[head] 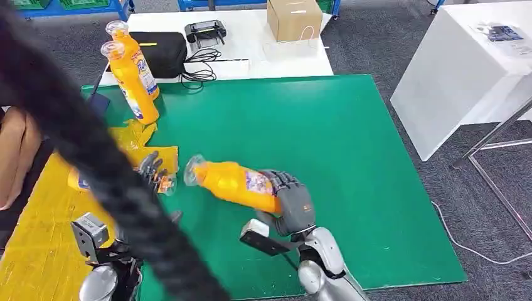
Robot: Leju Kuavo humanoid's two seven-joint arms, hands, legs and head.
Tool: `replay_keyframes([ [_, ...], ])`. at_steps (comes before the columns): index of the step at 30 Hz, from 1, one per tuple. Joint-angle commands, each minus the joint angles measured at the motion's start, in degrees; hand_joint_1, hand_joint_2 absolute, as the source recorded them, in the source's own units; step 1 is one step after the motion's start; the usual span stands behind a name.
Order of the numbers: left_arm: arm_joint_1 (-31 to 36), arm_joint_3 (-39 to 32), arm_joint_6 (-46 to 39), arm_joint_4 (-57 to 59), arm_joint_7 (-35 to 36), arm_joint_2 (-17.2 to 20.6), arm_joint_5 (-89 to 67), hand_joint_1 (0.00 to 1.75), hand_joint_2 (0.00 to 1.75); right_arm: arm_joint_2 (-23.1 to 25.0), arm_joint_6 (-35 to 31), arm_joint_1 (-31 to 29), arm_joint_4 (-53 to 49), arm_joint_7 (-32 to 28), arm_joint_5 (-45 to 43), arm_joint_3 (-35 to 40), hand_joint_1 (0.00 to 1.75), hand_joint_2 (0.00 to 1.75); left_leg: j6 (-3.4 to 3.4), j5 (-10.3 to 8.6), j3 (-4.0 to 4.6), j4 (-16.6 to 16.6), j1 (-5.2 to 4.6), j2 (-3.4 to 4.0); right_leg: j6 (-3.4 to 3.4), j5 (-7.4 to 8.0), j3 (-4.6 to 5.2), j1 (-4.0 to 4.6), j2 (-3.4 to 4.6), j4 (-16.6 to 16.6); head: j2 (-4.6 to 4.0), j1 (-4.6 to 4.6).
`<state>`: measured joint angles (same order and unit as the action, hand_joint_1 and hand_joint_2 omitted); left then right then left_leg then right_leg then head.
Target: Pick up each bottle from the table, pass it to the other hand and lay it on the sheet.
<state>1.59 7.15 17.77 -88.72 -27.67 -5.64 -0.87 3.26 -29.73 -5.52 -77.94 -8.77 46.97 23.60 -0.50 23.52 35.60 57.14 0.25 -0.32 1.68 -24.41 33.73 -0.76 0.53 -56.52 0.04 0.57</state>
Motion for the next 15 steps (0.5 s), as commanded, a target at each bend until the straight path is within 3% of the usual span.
replay_keyframes([
  [1,1.0,5.1,0.7,3.3,0.4,3.0,0.4,0.0,1.75,2.2,-0.3,-0.1,-0.4,-1.3,-1.6,-6.2,1.75,1.75,0.02,0.08,-0.22,0.0,0.04,-0.01,-0.06,-0.07,-0.27,0.06,-0.08,0.1,0.0,0.0],
  [7,1.0,5.1,0.7,3.3,0.4,3.0,0.4,0.0,1.75,2.2,-0.3,-0.1,-0.4,-1.3,-1.6,-6.2,1.75,1.75,0.02,0.03,-0.12,0.0,0.01,-0.02,-0.04,-0.04,-0.12,0.01,-0.06,0.0,0.0,0.0],
  [14,0.8,9.5,3.8,3.4,1.1,4.6,2.7,0.0,1.75,3.6,4.9,0.3,1.3,-5.5,-12.9,-8.2,1.75,1.75,0.01,0.08,-0.22,0.0,0.05,-0.03,-0.05,-0.08,-0.26,0.06,-0.1,0.1,0.0,-0.02],
  [15,1.0,10.2,3.9,3.3,1.0,4.9,3.0,0.0,1.75,3.8,8.4,0.3,1.5,-6.9,-16.9,-7.8,1.75,1.75,0.02,0.12,-0.3,0.0,0.09,0.0,-0.06,-0.1,-0.35,0.11,-0.09,0.1,0.0,0.0],
])
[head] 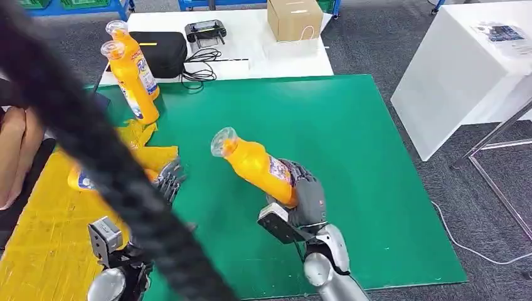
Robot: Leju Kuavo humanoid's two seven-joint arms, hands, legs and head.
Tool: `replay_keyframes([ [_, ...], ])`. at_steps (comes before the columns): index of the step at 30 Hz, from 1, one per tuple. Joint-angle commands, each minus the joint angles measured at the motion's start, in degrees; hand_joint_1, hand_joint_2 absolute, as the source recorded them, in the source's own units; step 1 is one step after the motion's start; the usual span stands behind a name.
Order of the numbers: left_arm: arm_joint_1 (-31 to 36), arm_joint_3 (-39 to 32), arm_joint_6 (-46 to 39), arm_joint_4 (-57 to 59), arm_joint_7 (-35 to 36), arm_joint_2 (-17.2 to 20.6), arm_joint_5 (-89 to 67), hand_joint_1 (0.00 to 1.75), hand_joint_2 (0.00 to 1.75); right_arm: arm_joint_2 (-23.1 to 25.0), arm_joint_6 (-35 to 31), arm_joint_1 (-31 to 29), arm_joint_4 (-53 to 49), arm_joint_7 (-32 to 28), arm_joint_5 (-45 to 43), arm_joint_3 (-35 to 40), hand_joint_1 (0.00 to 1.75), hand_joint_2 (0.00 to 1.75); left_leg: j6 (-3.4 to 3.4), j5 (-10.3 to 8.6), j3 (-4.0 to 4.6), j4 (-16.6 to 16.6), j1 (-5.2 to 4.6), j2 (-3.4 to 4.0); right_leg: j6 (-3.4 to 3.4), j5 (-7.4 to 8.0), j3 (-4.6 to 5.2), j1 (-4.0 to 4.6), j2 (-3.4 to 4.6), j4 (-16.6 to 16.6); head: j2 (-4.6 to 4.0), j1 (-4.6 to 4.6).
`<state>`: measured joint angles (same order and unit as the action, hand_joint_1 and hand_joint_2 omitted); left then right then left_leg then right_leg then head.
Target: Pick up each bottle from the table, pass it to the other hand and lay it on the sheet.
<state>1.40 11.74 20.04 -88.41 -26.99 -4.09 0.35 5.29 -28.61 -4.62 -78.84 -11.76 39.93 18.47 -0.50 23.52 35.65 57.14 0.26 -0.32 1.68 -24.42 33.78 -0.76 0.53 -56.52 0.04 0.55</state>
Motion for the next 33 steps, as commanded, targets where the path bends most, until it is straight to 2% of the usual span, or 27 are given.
replay_keyframes([
  [1,1.4,6.3,1.7,3.0,0.3,3.5,1.8,0.0,1.75,1.8,10.1,-0.8,2.8,-4.5,-12.0,-1.8,1.75,1.75,0.01,0.06,-0.21,-0.1,0.02,-0.02,-0.04,-0.06,-0.25,0.03,-0.07,0.1,0.0,0.0],
  [4,2.3,7.0,1.2,3.4,0.1,3.2,1.4,0.0,1.75,2.2,18.3,-1.5,3.8,-6.9,-15.6,3.2,1.73,1.75,0.03,0.08,-0.2,0.0,0.05,0.05,-0.06,-0.05,-0.23,0.06,0.0,0.1,0.0,0.0],
  [7,3.7,7.3,0.7,4.6,-0.1,3.0,1.3,0.0,1.75,2.6,23.5,-2.1,4.3,-8.8,-15.4,10.4,1.73,1.75,0.05,0.09,-0.19,0.0,0.08,0.09,-0.08,-0.04,-0.21,0.1,0.02,0.1,0.0,0.02],
  [14,4.0,7.0,0.9,5.5,-0.5,2.9,2.2,0.0,1.75,0.3,26.8,-2.9,1.9,-10.4,-14.4,22.1,1.68,1.75,0.03,0.11,-0.23,0.0,0.11,0.09,-0.07,-0.08,-0.24,0.14,0.02,0.1,0.0,0.0],
  [15,4.1,7.0,0.9,5.5,-0.5,2.9,2.2,0.0,1.75,0.2,26.9,-2.9,2.0,-10.4,-14.4,22.3,1.71,1.75,0.03,0.1,-0.2,0.0,0.11,0.09,-0.07,-0.07,-0.22,0.15,0.02,0.1,0.0,0.0],
  [17,4.3,6.9,0.9,5.5,-0.5,2.9,2.3,0.0,1.75,0.0,27.1,-3.4,3.0,-10.2,-14.5,23.0,1.59,1.75,0.0,0.06,-0.12,0.0,0.07,0.02,-0.06,-0.07,-0.14,0.11,-0.03,0.0,0.0,0.0],
  [27,4.5,6.9,0.9,5.5,-0.5,2.8,2.3,0.0,1.75,0.0,27.1,-3.7,4.0,-10.1,-14.7,23.2,1.61,1.75,0.03,0.04,-0.08,0.0,0.05,-0.02,-0.09,-0.07,-0.12,0.07,-0.07,0.0,0.0,0.02],
  [28,4.5,6.9,0.9,5.5,-0.5,2.8,2.3,0.0,1.75,0.0,27.1,-3.7,4.0,-10.1,-14.7,23.2,1.61,1.75,0.06,0.2,-0.4,0.0,0.16,-0.01,-0.16,-0.2,-0.5,0.2,-0.12,0.1,0.0,0.02],
  [29,4.5,6.9,0.9,5.5,-0.5,2.8,2.3,0.0,1.75,0.0,27.1,-3.7,4.0,-10.1,-14.7,23.2,1.59,1.75,0.03,0.07,-0.14,0.0,0.07,-0.02,-0.1,-0.1,-0.19,0.09,-0.07,0.1,0.0,0.0],
  [30,4.5,6.9,0.9,5.6,-0.5,2.8,2.4,0.0,1.75,0.0,27.1,-3.8,4.1,-10.1,-14.7,23.2,1.64,1.75,0.04,0.14,-0.3,0.0,0.12,-0.01,-0.12,-0.15,-0.37,0.16,-0.09,0.1,0.0,0.0],
  [31,4.6,6.9,0.9,5.6,-0.5,2.8,2.4,0.0,1.75,0.0,27.1,-3.7,4.2,-10.1,-14.7,23.4,1.61,1.75,0.03,0.11,-0.23,0.0,0.09,-0.01,-0.11,-0.12,-0.29,0.12,-0.08,0.1,0.0,0.0],
  [32,4.7,7.0,0.9,5.7,-0.5,2.8,2.4,0.0,1.75,-0.1,27.1,-3.8,4.2,-10.2,-14.6,23.7,1.66,1.75,0.02,0.04,-0.1,0.0,0.05,-0.03,-0.08,-0.08,-0.13,0.08,-0.08,0.1,0.0,0.02],
  [33,4.8,6.9,0.7,5.9,-0.6,2.8,2.4,0.0,1.75,-0.1,27.1,-3.9,4.3,-10.3,-14.3,24.0,1.64,1.75,0.03,0.2,-0.39,0.0,0.16,-0.03,-0.13,-0.19,-0.5,0.2,-0.13,0.1,0.0,0.0],
])
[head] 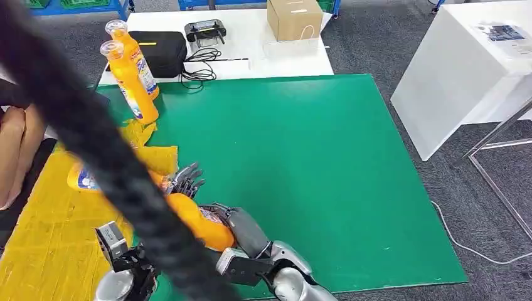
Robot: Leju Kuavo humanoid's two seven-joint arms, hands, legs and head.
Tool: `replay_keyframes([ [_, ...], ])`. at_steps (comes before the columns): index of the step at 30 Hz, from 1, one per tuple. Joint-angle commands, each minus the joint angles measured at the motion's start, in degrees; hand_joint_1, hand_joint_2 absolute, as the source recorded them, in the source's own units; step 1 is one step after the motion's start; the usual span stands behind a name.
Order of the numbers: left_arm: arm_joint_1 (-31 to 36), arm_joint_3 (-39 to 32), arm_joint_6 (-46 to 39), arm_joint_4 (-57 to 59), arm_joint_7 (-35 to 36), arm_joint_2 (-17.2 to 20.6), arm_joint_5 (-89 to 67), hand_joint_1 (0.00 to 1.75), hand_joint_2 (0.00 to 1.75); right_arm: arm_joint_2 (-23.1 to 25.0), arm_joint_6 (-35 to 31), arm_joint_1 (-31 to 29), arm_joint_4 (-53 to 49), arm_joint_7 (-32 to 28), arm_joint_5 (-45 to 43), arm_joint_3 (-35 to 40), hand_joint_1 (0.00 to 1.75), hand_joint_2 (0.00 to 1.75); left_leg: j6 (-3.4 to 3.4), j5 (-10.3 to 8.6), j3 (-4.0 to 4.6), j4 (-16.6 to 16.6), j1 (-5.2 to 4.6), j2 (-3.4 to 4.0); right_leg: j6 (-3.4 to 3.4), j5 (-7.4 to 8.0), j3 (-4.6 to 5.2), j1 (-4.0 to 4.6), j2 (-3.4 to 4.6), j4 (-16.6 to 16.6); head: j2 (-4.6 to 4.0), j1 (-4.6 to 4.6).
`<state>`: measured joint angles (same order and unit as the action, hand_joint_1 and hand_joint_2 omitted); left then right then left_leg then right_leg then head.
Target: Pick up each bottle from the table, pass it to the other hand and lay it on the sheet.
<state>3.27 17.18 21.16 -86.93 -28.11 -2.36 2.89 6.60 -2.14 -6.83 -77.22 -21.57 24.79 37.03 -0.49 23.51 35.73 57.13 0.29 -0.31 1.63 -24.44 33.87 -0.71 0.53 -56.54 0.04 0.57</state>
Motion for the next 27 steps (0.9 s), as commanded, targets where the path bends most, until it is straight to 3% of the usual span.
replay_keyframes([
  [1,3.0,1.4,-0.6,4.5,0.5,1.0,-0.1,0.0,1.75,-1.5,0.6,-1.8,2.8,-0.5,0.8,5.6,1.62,1.75,0.02,0.12,-0.34,0.0,0.08,-0.02,-0.06,-0.1,-0.4,0.1,-0.09,0.1,0.0,-0.02],
  [2,3.0,1.2,-0.8,4.4,0.3,0.8,0.0,0.0,1.75,-1.4,0.5,-1.9,3.0,-0.5,0.8,5.7,1.66,1.75,0.01,0.07,-0.23,0.0,0.04,-0.02,-0.04,-0.06,-0.27,0.05,-0.08,0.1,0.0,-0.02],
  [3,2.9,1.0,-1.2,4.2,0.1,0.6,0.2,0.19,1.75,-1.4,0.4,-2.0,3.1,-0.5,0.8,5.7,1.66,1.75,0.01,0.15,-0.38,0.0,0.1,0.0,-0.06,-0.11,-0.46,0.12,-0.09,0.1,0.0,-0.02],
  [4,2.8,0.7,-1.4,3.9,-0.2,0.2,0.6,1.75,1.75,-1.5,0.3,-2.0,3.3,-0.4,0.7,5.7,1.66,1.75,0.01,0.08,-0.27,0.0,0.07,-0.03,-0.04,-0.07,-0.32,0.09,-0.09,0.1,0.0,-0.02],
  [24,1.9,-1.9,-2.9,-3.4,-3.1,-0.4,3.4,1.75,1.75,-0.9,-3.3,-1.1,3.2,0.3,1.2,1.1,1.73,1.75,0.02,0.13,-0.26,0.0,0.11,-0.1,-0.05,-0.12,-0.35,0.13,-0.18,0.1,0.0,0.0],
  [25,2.0,-1.9,-3.6,-3.6,-3.4,0.0,2.1,1.75,1.75,-0.7,-4.3,-0.7,2.7,0.3,1.2,0.3,1.59,1.75,0.02,0.18,-0.38,0.0,0.14,-0.11,-0.07,-0.16,-0.49,0.16,-0.21,0.1,0.0,-0.02],
  [26,2.0,-2.1,-4.4,-3.8,-3.8,0.4,1.0,1.75,1.75,-0.5,-4.8,-0.5,2.3,0.2,0.8,-0.3,0.59,1.75,0.01,0.05,-0.14,0.0,0.06,-0.1,-0.03,-0.06,-0.2,0.08,-0.17,0.1,0.0,0.0],
  [27,2.0,-2.5,-6.9,-4.6,-4.6,1.1,-2.4,1.75,1.75,-0.3,-6.3,0.2,1.1,-0.1,0.3,-1.9,0.0,1.75,0.02,0.12,-0.28,0.0,0.12,-0.12,-0.06,-0.13,-0.38,0.14,-0.22,0.1,0.0,0.0],
])
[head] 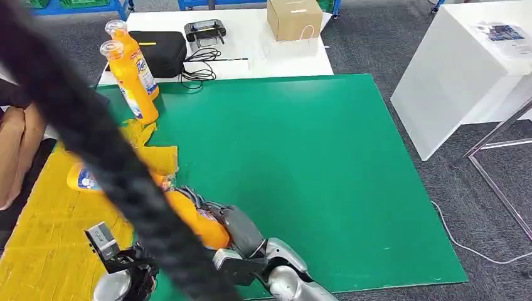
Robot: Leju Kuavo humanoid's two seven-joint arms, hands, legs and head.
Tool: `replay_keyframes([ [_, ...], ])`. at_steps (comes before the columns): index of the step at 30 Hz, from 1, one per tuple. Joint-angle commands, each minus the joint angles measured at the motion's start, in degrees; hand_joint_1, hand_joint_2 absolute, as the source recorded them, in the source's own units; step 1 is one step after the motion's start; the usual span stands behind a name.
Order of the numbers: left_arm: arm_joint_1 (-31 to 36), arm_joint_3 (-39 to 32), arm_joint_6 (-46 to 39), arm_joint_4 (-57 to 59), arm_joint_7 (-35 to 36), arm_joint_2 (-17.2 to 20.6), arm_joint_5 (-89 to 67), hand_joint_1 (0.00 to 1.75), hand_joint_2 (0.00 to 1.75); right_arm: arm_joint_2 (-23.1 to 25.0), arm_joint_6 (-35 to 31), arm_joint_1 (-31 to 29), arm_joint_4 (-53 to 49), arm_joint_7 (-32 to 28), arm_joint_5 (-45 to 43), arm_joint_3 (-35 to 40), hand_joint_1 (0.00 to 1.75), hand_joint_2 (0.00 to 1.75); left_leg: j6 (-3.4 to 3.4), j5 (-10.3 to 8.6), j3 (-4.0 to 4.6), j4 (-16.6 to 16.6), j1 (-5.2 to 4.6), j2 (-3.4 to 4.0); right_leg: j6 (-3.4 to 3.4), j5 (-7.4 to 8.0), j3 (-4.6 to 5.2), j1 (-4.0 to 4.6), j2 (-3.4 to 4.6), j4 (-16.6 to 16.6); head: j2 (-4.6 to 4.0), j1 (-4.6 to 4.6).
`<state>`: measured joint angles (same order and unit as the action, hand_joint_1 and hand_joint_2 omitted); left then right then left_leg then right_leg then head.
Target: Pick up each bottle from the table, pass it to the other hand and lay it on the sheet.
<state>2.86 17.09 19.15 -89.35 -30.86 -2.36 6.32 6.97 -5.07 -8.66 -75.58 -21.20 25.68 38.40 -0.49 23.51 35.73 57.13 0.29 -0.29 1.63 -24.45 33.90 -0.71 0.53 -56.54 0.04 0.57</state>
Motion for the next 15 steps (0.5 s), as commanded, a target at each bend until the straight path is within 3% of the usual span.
replay_keyframes([
  [1,2.4,-2.9,-8.7,-3.1,-2.2,2.1,-10.9,1.75,1.75,-0.6,-4.5,2.9,-2.2,-0.4,-1.3,-4.9,0.0,1.75,0.01,0.03,-0.11,0.0,0.03,-0.11,-0.03,-0.06,-0.18,0.04,-0.16,0.0,0.0,-0.02],
  [5,4.3,-3.5,-23.5,-3.1,5.0,7.1,-35.0,1.75,1.75,-0.9,-8.9,6.2,-8.7,0.5,-1.1,-11.5,0.0,1.75,0.03,0.09,-0.17,0.0,0.09,-0.17,-0.07,-0.12,-0.28,0.1,-0.23,0.0,0.0,-0.02],
  [9,11.5,-1.6,-31.6,7.4,15.9,14.3,-60.2,1.75,1.75,-1.1,-10.0,8.1,-12.5,3.4,-2.4,-17.0,0.0,1.75,0.05,0.03,-0.18,0.0,0.05,-0.18,-0.09,-0.09,-0.25,0.06,-0.22,0.0,0.0,-0.02],
  [15,12.9,-1.2,-32.3,10.6,15.6,14.8,-61.3,1.75,1.75,-0.7,-9.7,8.1,-12.5,3.7,-2.8,-17.6,0.0,1.75,0.06,0.01,-0.17,0.0,0.08,-0.05,-0.05,-0.03,-0.2,0.1,-0.06,0.0,0.0,-0.02],
])
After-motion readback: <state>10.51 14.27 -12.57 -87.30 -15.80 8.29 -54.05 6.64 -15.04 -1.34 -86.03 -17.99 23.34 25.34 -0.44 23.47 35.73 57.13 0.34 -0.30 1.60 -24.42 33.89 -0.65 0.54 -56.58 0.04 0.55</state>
